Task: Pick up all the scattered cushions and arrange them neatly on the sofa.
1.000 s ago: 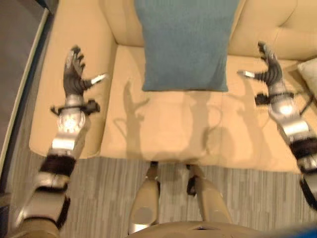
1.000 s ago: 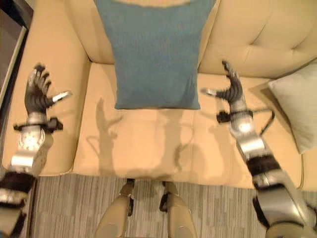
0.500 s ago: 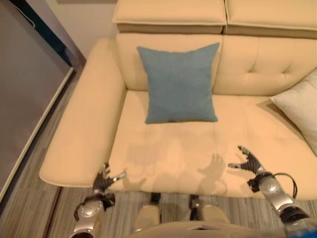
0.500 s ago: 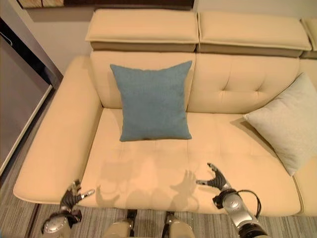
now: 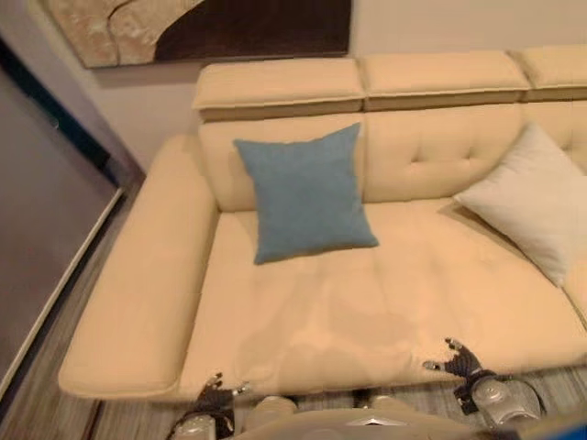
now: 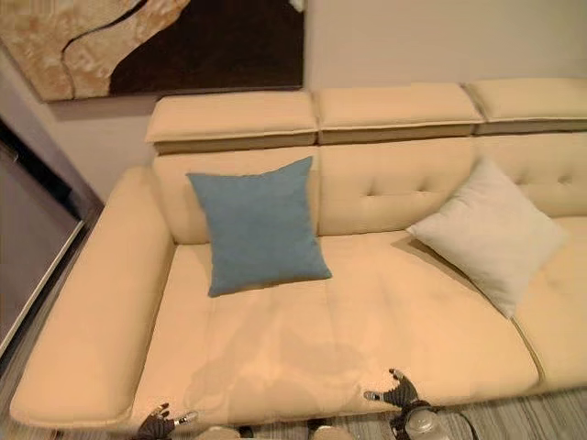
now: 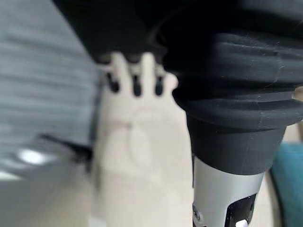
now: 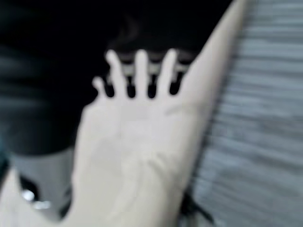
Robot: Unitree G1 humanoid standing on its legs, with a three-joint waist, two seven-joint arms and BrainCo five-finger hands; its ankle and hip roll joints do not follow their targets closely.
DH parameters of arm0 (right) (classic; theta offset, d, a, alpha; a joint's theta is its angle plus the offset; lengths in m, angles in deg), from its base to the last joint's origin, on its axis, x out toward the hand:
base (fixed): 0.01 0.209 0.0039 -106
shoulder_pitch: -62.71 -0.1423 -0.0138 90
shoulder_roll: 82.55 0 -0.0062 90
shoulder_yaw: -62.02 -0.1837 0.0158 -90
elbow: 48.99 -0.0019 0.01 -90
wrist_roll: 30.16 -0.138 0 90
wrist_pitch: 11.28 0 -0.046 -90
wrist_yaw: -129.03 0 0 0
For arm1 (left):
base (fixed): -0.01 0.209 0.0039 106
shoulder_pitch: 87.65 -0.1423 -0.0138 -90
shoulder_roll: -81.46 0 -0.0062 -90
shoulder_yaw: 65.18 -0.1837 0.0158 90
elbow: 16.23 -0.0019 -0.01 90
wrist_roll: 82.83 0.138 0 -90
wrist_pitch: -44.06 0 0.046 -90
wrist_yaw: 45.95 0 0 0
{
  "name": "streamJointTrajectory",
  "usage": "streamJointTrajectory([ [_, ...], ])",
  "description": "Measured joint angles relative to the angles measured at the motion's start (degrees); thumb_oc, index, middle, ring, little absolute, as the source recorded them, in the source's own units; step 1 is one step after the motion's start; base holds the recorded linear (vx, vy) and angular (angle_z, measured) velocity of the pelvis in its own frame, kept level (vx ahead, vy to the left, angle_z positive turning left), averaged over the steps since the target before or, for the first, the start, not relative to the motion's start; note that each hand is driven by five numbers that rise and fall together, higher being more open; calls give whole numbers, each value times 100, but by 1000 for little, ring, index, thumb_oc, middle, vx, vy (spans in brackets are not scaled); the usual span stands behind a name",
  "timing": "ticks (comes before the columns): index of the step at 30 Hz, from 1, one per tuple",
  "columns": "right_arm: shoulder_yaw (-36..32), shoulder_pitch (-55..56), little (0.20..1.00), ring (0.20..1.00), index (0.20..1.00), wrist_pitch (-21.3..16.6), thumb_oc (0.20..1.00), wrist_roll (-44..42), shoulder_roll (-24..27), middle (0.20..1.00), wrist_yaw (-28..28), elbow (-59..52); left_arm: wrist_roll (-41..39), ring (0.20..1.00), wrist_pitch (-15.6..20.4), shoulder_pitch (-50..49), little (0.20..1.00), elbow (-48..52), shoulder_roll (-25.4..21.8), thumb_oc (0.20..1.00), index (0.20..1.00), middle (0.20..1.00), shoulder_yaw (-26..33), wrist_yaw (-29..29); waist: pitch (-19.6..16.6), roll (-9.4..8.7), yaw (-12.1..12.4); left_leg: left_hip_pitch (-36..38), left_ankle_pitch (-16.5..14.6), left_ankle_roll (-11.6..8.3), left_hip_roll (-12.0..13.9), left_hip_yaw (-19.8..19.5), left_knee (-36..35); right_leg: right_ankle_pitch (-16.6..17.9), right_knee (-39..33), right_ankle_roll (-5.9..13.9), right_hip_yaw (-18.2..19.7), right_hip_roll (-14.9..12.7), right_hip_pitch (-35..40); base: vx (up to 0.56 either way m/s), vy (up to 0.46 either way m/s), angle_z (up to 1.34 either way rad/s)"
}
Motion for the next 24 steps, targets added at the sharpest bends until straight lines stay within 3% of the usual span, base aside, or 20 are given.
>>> streamJointTrajectory([
  [4,-194,0,1000,1000,1000,112,1000,-1,-265,1000,0,312,-2,1000,-9,241,1000,-12,-17,1000,1000,1000,-175,-29,120,-313,-27,96,421,352,-451,368,-411,151,83,271,376,-471,-348,-249,164,-45],
  [5,-193,-14,1000,1000,1000,122,1000,1,-300,1000,4,308,10,1000,-9,270,1000,-11,-3,1000,1000,1000,-225,-67,151,-296,11,69,387,469,-481,566,-469,11,113,514,405,-533,-409,-153,40,-68],
  [6,-194,-17,1000,1000,1000,127,1000,-2,-338,1000,3,313,10,1000,-13,248,1000,-16,-5,1000,1000,1000,-221,-64,152,-291,3,53,411,523,-487,654,-488,-58,136,628,356,-557,-483,-309,85,-80],
  [8,-191,-30,1000,1000,1000,162,1000,0,-503,1000,11,360,13,1000,-10,121,1000,-9,-107,1000,1000,1000,-219,-62,156,-244,57,7,601,702,-365,1002,-545,-190,652,723,-250,-560,-668,-186,57,-66],
  [9,-184,-87,1000,1000,1000,163,1000,1,-550,1000,11,408,18,1000,-11,94,1000,-11,-148,1000,1000,1000,-219,-63,193,-202,182,13,650,674,-269,1205,-560,-394,1109,689,-803,-574,-757,-133,35,-95],
  [10,-186,-121,1000,1000,1000,161,1000,4,-532,1000,13,369,34,1000,-16,94,1000,-17,-163,1000,1000,1000,-208,-62,234,-115,290,43,612,707,-156,1364,-602,-527,1494,690,-1086,-550,-733,-132,35,-86],
  [15,-202,-215,1000,1000,1000,154,1000,-1,-499,1000,10,350,176,1000,-29,8,1000,-63,-202,1000,1000,1000,-201,-69,301,3,442,143,688,646,54,1735,-760,-1334,2232,734,-1099,-581,-267,-108,-14,-56],
  [16,-195,-231,1000,1000,1000,151,1000,0,-507,1000,5,354,224,1000,-36,6,1000,-67,-220,1000,1000,1000,-197,-72,276,-55,498,137,785,567,157,2043,-809,-1650,2251,549,-1410,-642,-140,-108,-72,-77],
  [17,-190,-245,1000,1000,1000,153,1000,0,-516,1000,6,354,231,1000,-37,-11,1000,-63,-223,1000,1000,1000,-198,-70,263,-54,602,152,772,484,231,2149,-833,-1784,2413,511,-1781,-709,-163,-40,-123,-86],
  [18,-189,-254,1000,1000,1000,151,1000,1,-538,1000,8,352,234,1000,-38,-58,1000,-50,-246,1000,1000,1000,-200,-73,251,-96,667,148,742,430,262,2223,-806,-1783,2352,498,-1881,-723,-147,-9,-106,-77],
  [19,-187,-255,1000,1000,1000,156,1000,0,-569,1000,5,356,235,1000,-50,-35,1000,-39,-274,1000,1000,1000,-201,-73,250,-170,639,124,713,350,298,2281,-692,-1749,2100,146,-1882,-583,-100,-44,-163,-61],
  [20,-178,-286,1000,1000,1000,154,1000,1,-564,1000,2,348,237,1000,-81,-67,1000,-79,-259,1000,1000,1000,-218,-76,202,-168,630,126,693,262,385,2211,-693,-1669,1835,195,-1773,-377,-11,-70,-164,-65],
  [22,-172,-215,1000,1000,1000,155,1000,-2,-527,1000,-6,308,277,1000,-126,-69,1000,-64,-239,1000,1000,1000,-223,-102,43,-147,621,128,757,97,576,2041,-599,-1529,1468,72,-1568,-7,66,-39,-206,-70],
  [24,-173,-197,1000,1000,1000,153,1000,-58,-520,1000,-7,293,281,1000,-130,15,1000,-61,-200,1000,1000,1000,-236,-108,26,-176,634,119,734,61,681,2008,-488,-1480,1316,50,-1402,150,111,0,-197,-53],
])
